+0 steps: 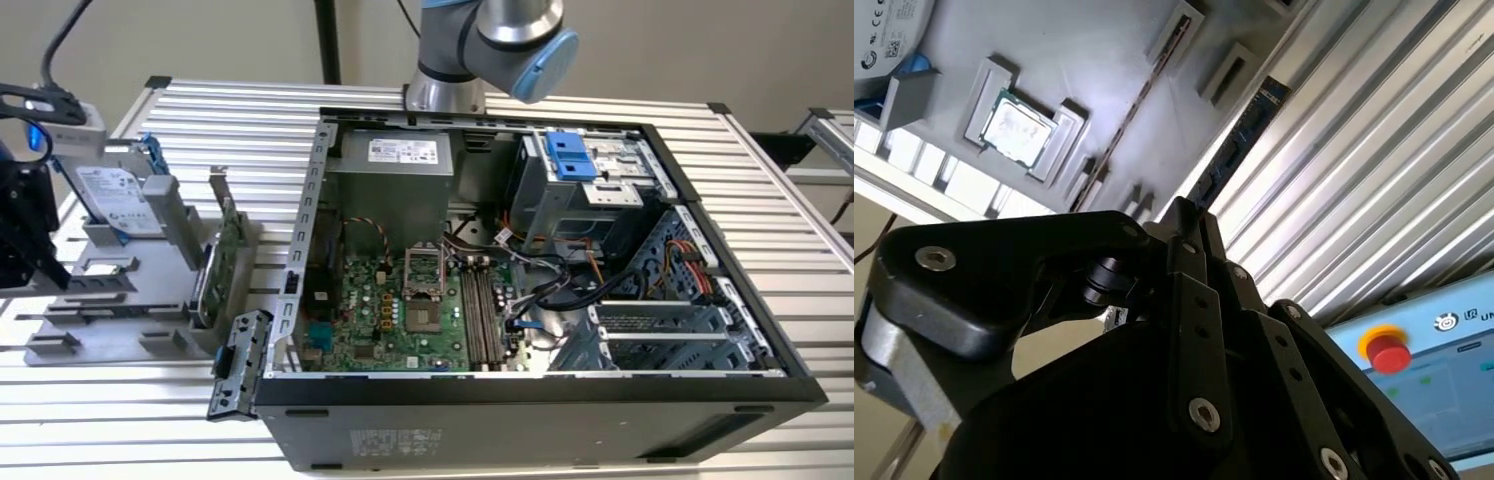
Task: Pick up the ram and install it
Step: 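Insert the ram into the slot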
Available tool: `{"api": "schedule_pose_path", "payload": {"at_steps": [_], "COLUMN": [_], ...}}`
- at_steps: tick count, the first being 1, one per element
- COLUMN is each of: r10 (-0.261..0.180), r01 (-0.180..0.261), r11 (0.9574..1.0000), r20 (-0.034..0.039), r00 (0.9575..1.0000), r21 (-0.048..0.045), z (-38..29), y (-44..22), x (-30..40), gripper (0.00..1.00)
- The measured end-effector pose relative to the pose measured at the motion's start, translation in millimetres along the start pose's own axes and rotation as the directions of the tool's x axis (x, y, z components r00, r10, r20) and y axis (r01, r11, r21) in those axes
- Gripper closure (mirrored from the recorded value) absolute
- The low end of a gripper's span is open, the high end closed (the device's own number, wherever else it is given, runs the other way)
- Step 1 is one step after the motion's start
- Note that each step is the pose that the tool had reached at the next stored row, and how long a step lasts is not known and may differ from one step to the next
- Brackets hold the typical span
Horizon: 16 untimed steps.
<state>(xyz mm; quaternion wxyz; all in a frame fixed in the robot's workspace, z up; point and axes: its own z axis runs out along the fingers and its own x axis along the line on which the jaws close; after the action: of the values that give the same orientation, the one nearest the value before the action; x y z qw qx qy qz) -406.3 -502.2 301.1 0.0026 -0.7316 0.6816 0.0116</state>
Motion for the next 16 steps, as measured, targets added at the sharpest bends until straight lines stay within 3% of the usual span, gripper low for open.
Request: {"api": "schedule_pose_path", "payload": {"at_steps": [16], "r10": [0.0], "r01": [0.0], "r11": [1.0], "r20": [-0.0001], "r00": [1.0], "r21": [0.0021], "z": [-22.1], "y": [0.2], "x": [-1.3], "gripper": [1.0]}}
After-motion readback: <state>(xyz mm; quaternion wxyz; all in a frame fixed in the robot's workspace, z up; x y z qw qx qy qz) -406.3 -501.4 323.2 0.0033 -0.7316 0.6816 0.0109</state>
